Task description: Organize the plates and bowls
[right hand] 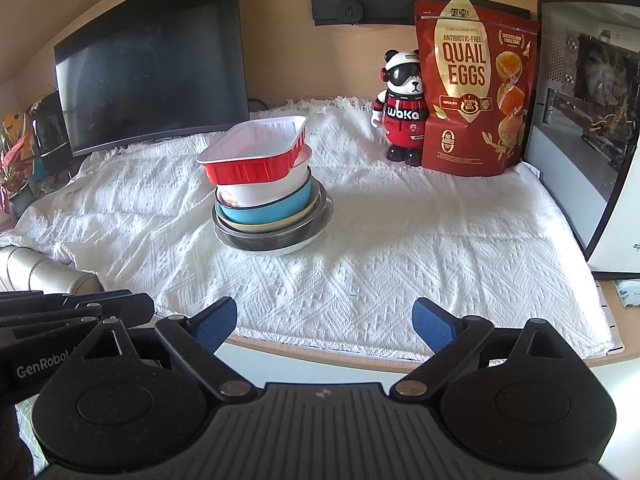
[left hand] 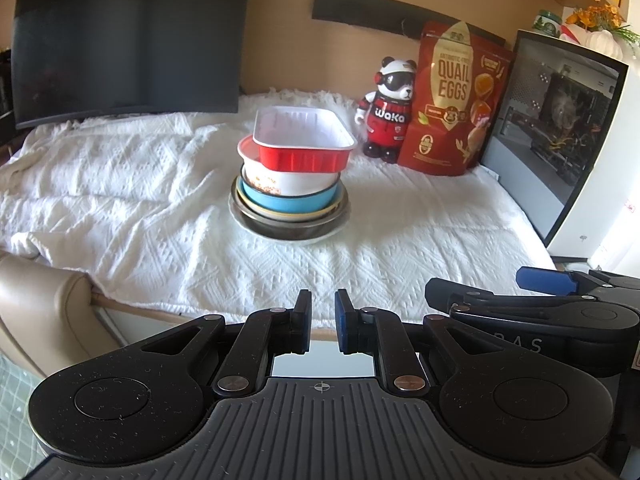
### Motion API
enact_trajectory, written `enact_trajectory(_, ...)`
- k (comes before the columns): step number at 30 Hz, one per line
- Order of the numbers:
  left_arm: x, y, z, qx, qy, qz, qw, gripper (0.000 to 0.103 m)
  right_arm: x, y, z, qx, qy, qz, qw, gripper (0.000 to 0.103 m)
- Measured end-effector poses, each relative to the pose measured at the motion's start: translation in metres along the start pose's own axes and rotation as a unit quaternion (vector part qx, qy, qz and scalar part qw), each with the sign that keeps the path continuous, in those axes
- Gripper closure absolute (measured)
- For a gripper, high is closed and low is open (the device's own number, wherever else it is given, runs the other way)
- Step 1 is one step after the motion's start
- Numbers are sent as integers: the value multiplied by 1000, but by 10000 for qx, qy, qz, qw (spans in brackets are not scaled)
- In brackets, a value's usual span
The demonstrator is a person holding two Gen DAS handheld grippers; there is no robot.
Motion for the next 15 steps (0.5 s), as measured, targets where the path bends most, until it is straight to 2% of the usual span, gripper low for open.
enact_trajectory(15,-4,4,-1,47,-75,-24,10000,88,-3,5,0,-56,-12,83,9999,8)
Point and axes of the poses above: each gripper's, at about its wrist camera, not at the fingertips, and y roughly the way its jaws point, x to its right, z to its top, the point moved 10 cm from there along y, roughly the way its jaws point, and after that the axes turned 4 degrees about z, right-handed, at the moved point
